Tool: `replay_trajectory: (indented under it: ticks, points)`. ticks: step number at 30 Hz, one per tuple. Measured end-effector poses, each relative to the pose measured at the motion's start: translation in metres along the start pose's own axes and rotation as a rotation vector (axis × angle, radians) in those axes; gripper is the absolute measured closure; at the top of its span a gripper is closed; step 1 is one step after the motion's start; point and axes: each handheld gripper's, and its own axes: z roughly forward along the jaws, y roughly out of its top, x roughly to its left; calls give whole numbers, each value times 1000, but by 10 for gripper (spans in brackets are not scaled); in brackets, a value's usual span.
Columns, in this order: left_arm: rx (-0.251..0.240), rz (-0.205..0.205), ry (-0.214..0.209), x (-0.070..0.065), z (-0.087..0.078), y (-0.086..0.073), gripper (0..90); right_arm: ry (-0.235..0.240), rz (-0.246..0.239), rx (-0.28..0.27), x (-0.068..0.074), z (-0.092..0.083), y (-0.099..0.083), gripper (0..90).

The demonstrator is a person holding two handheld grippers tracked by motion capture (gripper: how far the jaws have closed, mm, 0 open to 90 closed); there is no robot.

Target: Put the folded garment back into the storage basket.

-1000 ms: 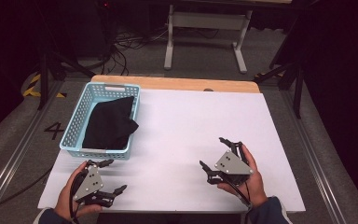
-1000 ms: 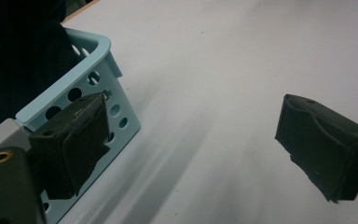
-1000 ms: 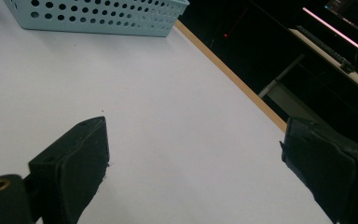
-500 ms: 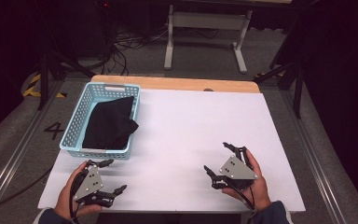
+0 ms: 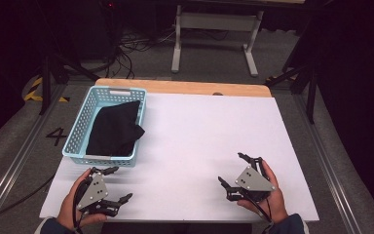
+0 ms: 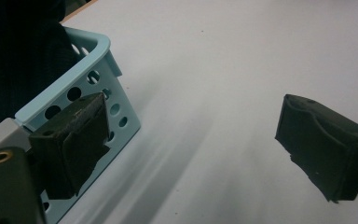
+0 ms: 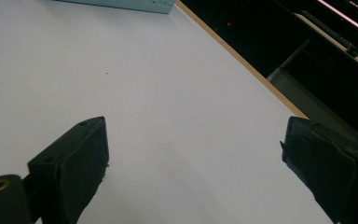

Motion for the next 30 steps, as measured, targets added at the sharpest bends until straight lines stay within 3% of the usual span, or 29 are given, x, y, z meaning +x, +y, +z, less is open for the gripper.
replay_trajectory:
  ticks: [30]
  points:
    - [-1, -8, -2, 1, 1, 0, 103, -33, 96, 31, -14, -13, -41, 68]
